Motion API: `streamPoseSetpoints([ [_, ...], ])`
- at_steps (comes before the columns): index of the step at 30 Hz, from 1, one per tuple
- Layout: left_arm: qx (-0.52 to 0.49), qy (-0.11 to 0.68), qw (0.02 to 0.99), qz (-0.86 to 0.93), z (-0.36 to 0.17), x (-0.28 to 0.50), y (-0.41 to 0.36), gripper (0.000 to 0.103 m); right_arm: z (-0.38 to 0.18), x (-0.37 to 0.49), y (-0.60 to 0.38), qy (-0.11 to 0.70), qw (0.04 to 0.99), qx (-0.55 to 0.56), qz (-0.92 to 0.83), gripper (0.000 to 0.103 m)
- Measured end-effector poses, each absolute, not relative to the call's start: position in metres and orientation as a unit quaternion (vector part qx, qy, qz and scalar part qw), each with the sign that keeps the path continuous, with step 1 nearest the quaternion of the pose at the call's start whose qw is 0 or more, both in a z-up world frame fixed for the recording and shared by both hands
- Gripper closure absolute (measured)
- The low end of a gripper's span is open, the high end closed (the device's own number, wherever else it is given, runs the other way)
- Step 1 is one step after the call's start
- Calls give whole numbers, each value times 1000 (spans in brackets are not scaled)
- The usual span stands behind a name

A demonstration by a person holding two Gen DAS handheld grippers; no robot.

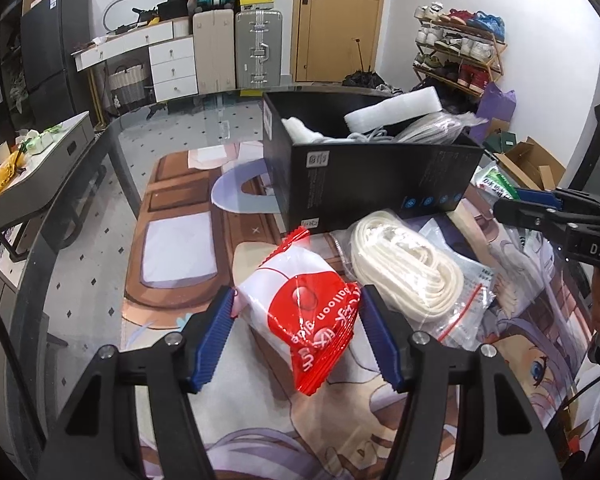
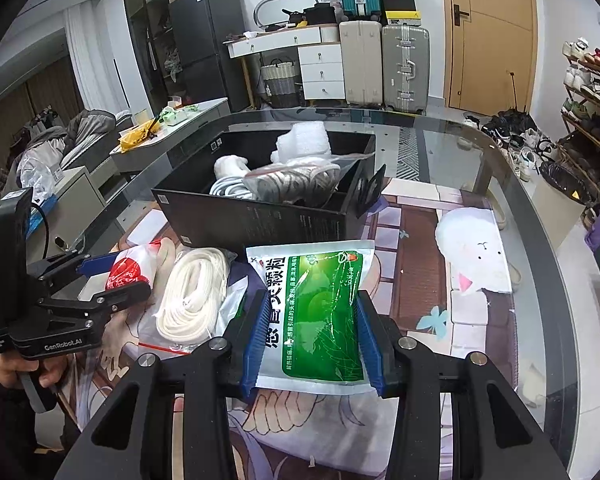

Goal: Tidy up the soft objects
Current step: 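Lift and carry the red-and-white bag and green packet over the box with both grippers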

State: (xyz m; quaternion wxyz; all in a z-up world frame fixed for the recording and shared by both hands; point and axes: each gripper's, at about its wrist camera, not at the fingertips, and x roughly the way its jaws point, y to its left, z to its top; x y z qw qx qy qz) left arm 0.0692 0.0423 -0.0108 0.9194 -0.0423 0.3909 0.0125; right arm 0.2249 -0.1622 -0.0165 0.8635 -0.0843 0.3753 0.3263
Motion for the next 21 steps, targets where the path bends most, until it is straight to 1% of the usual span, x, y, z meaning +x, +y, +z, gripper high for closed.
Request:
streamPoseSetpoints([
  [10, -67, 346, 936, 0, 20, 61, 45, 40, -2, 216, -167, 357, 868, -78, 335, 61],
  [21, -57, 306, 950, -5, 51, 72, 34, 40, 21, 199, -162, 323, 875, -83, 352, 61],
])
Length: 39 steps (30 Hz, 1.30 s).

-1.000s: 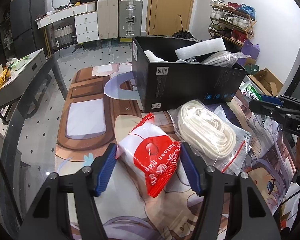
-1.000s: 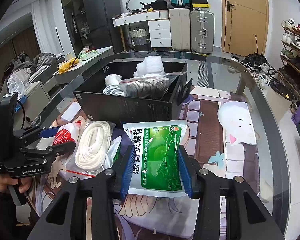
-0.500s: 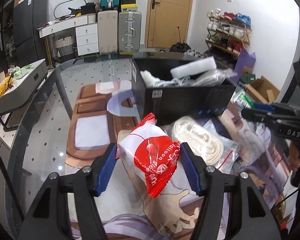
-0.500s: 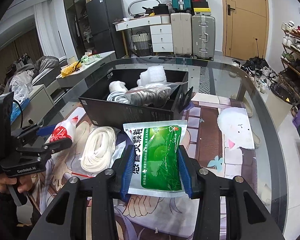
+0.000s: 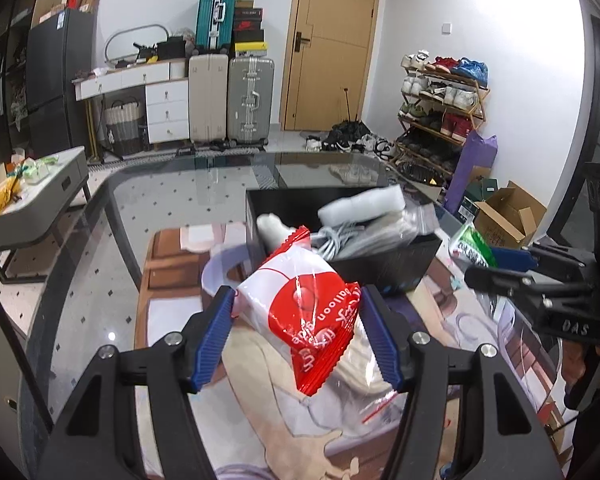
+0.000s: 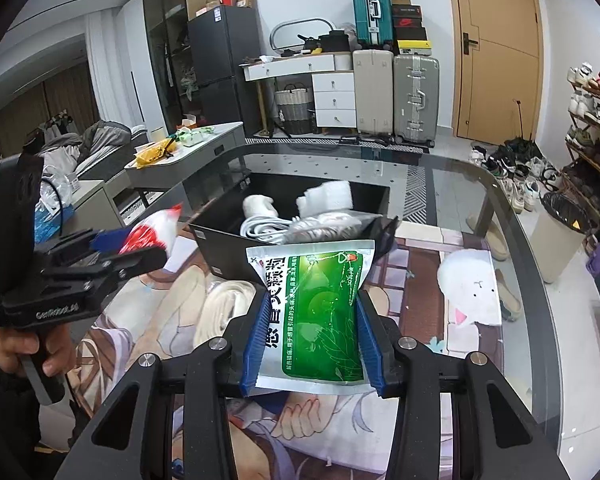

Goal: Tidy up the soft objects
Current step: 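Lift and carry the red-and-white bag and green packet over the box with both grippers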

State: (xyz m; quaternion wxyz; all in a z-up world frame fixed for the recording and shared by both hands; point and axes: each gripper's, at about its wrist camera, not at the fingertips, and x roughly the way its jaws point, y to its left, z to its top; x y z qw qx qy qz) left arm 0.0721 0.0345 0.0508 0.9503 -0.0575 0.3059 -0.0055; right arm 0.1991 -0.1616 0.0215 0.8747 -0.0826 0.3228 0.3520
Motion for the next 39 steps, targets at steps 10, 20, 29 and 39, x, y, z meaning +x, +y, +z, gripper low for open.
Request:
streamPoseSetpoints([
  [10, -51, 279, 959, -16, 69, 90, 34, 40, 43, 205, -139, 301, 879, -108, 352, 61],
  [20, -62, 273, 960, -16, 74, 118, 47, 40, 58, 234, -110, 300, 881, -122, 346, 61],
  [29, -47, 285, 957, -13, 65, 140, 45, 40, 51, 255, -85, 306, 879, -147, 335, 61],
  [39, -37, 302, 953, -9, 53, 159, 42, 40, 42, 262, -73, 305, 875, -180, 331, 61],
])
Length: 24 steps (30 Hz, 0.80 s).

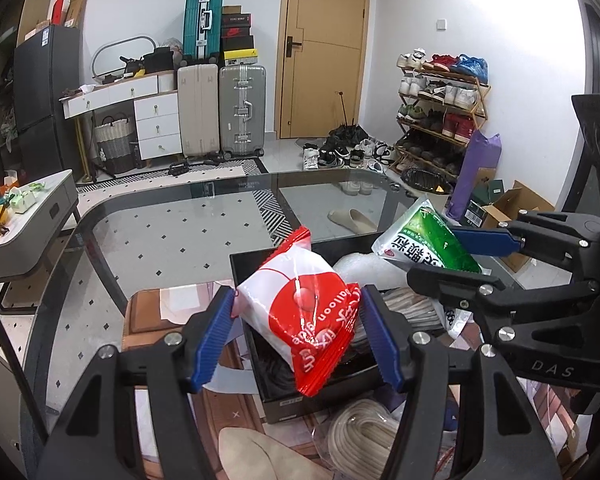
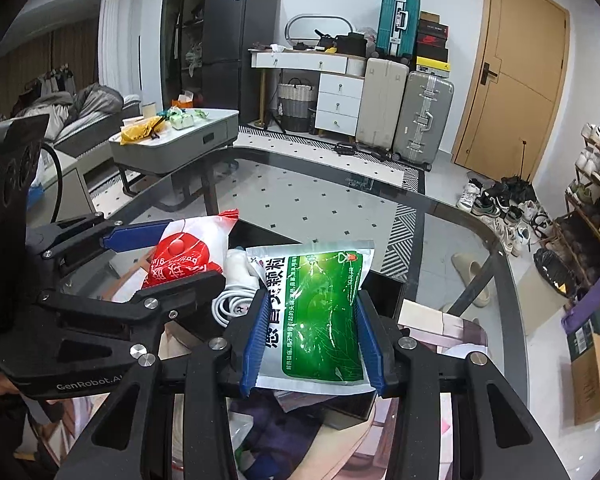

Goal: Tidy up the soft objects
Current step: 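Lift and carry the red-and-white bag and green packet over the box with both grippers, then open the right gripper to drop the green packet while the left gripper drops the red bag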

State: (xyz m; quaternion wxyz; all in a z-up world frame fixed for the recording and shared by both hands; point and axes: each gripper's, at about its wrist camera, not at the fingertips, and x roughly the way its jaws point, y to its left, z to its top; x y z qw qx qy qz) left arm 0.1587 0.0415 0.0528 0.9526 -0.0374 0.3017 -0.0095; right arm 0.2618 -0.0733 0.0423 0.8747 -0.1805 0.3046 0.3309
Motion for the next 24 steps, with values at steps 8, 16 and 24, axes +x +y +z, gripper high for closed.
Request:
streamPoseSetpoints([
  [8, -46, 306, 951, -4, 50, 165, 44, 40, 36, 272, -61, 301, 869, -210, 332, 61],
  [16, -48, 306, 951, -5, 48, 164, 45, 40, 30, 278, -53, 295, 865, -243, 325, 50],
  [24, -40, 310, 950, -15, 46, 167, 38, 40, 37, 276, -73, 283, 876, -229, 316, 27],
])
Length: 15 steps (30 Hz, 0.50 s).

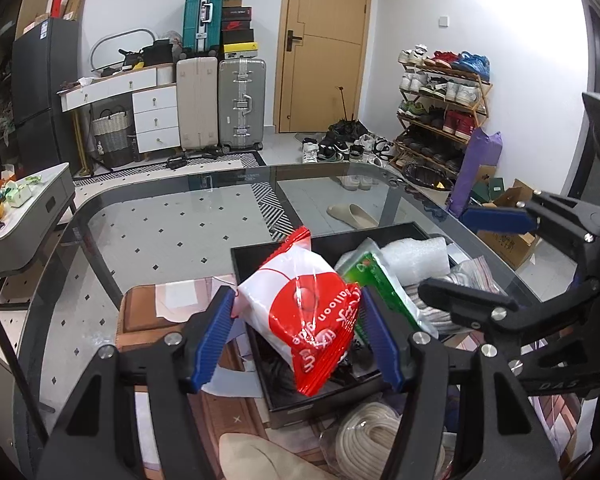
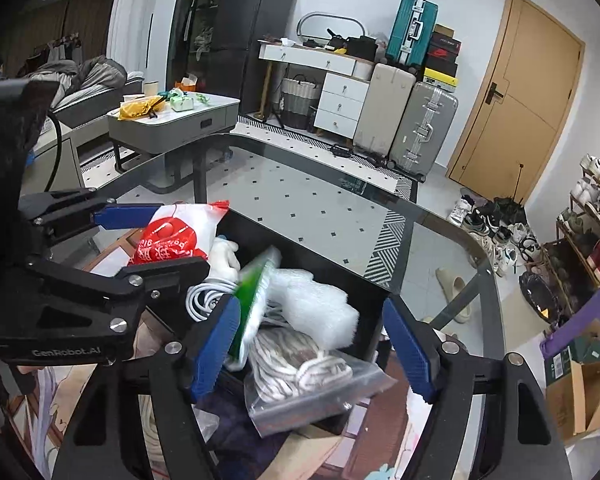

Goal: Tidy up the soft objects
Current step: 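Open the right gripper to drop the green packet while the left gripper drops the red bag, then withdraw both grippers from the box back over the table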

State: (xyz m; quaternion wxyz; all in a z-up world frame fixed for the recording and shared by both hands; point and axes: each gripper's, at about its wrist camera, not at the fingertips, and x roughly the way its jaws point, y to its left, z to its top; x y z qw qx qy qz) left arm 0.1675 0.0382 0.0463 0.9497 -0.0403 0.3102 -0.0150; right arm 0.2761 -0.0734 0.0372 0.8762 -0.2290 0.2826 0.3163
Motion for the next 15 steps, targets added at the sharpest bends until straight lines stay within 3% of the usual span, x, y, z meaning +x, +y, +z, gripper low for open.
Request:
streamPoseSetpoints([
  [3, -36, 313, 949, -15, 46, 169, 33, 36, 39, 273, -79, 281, 879, -223, 313, 23],
  [9, -42, 317, 947, -17, 48, 165, 32, 15, 43, 266, -94, 277, 885, -206, 311, 18],
  [11, -53, 316, 947, -18, 48, 161, 36, 2, 45, 263, -101, 277, 888, -195, 311, 15],
  [15, -67, 311, 948, -12, 51, 149, 43, 0, 47, 256, -114, 276, 896, -167, 306, 5],
])
